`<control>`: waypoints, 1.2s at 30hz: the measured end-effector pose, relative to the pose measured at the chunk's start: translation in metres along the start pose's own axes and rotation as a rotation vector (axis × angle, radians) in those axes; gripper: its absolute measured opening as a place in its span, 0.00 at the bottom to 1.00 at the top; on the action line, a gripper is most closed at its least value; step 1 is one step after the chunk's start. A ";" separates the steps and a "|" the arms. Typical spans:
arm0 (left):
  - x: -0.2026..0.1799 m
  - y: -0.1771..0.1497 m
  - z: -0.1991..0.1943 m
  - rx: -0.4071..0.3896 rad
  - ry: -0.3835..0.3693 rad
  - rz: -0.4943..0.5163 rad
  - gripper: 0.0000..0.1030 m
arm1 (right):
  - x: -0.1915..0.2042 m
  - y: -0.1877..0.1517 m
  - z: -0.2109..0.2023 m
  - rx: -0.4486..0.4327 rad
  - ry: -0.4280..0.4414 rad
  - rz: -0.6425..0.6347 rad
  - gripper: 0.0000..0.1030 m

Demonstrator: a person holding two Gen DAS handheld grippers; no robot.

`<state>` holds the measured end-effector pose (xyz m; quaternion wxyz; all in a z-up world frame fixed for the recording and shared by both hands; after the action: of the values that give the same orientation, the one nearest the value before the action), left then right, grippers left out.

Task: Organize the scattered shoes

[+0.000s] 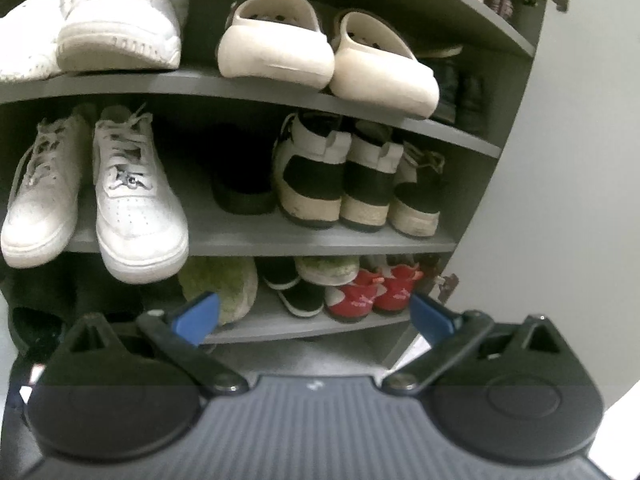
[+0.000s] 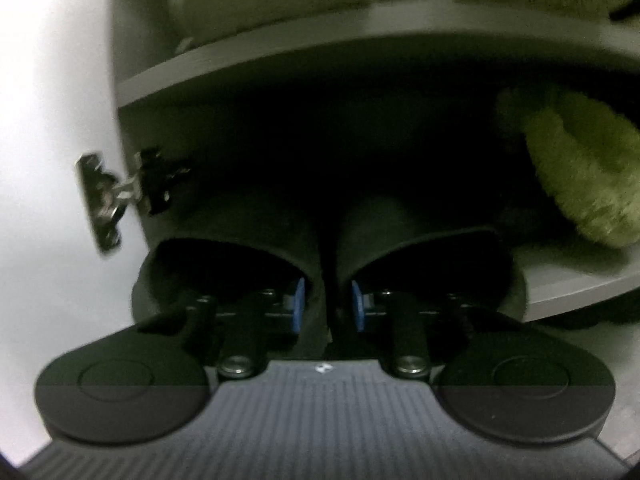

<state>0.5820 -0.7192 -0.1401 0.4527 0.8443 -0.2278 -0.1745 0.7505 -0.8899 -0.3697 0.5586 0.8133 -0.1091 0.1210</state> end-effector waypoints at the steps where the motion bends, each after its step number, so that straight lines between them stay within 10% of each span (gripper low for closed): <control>1: 0.000 0.000 0.000 -0.002 0.006 0.004 1.00 | -0.001 0.001 0.002 0.009 0.002 -0.007 0.27; 13: 0.011 0.000 -0.008 -0.029 0.050 -0.008 1.00 | -0.047 -0.019 -0.143 0.051 0.065 -0.069 0.31; 26: 0.002 -0.018 -0.003 0.054 0.055 0.050 1.00 | -0.167 -0.050 -0.246 0.344 -0.194 -0.010 0.31; 36: 0.029 0.077 -0.144 0.142 0.139 0.136 1.00 | -0.138 0.125 -0.394 0.274 -0.276 0.120 0.31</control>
<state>0.6612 -0.6743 -0.0012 0.4174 0.8668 -0.2643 -0.0679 0.5513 -0.5594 -0.1663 0.4143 0.8825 -0.2155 0.0555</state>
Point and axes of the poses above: each gripper's, at about its wrist camera, not at the fingertips, and z roughly the way its jaws point, x to its left, y to its top, the point moved 7 cm from there along z, roughly the way its jaws point, and after that the axes turned 9 degrees about z, right-handed, at the moved point
